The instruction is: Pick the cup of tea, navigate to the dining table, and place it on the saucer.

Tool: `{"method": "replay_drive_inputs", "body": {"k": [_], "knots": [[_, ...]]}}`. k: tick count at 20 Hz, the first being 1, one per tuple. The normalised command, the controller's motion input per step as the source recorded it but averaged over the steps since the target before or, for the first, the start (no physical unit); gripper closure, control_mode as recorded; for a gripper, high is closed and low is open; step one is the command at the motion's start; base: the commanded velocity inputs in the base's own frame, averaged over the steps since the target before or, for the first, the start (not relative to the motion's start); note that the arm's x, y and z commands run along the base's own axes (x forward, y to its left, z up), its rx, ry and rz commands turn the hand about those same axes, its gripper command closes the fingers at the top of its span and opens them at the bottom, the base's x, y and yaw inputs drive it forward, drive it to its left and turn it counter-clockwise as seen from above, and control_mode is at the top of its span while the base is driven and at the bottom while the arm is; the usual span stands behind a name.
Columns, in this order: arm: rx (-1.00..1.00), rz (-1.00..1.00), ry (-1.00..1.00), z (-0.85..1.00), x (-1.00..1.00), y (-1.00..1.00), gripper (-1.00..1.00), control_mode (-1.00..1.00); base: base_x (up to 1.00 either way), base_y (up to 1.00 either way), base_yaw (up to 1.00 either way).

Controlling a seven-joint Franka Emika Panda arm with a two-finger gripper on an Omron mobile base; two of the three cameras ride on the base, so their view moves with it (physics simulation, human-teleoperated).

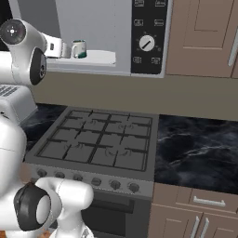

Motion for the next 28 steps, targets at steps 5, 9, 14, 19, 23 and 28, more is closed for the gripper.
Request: {"method": "replay_drive_inputs", "body": {"k": [5, 9, 14, 19, 23, 28], "knots": [[-0.09, -0.02, 0.01, -0.01, 0.11, 0.0, -1.0, -1.0, 0.0, 0.0, 0.0], [-0.09, -0.02, 0.13, -0.07, 0.15, 0.0, -1.0, -1.0, 0.0, 0.0, 0.0], [-0.04, -0.04, 0.15, -0.2, 0.3, 0.0, -1.0, -1.0, 0.0, 0.0, 0.0], [-0.01, -0.03, 0.01, -0.08, 0.44, 0.06, -1.0, -1.0, 0.0, 0.0, 0.0], [-0.03, -0.02, 0.0, -0.01, 0.52, 0.21, -1.0, -1.0, 0.0, 0.0, 0.0], [-0.04, -0.04, 0.0, -0.02, 0.5, 0.29, -1.0, -1.0, 0.0, 0.0, 0.0]]}}
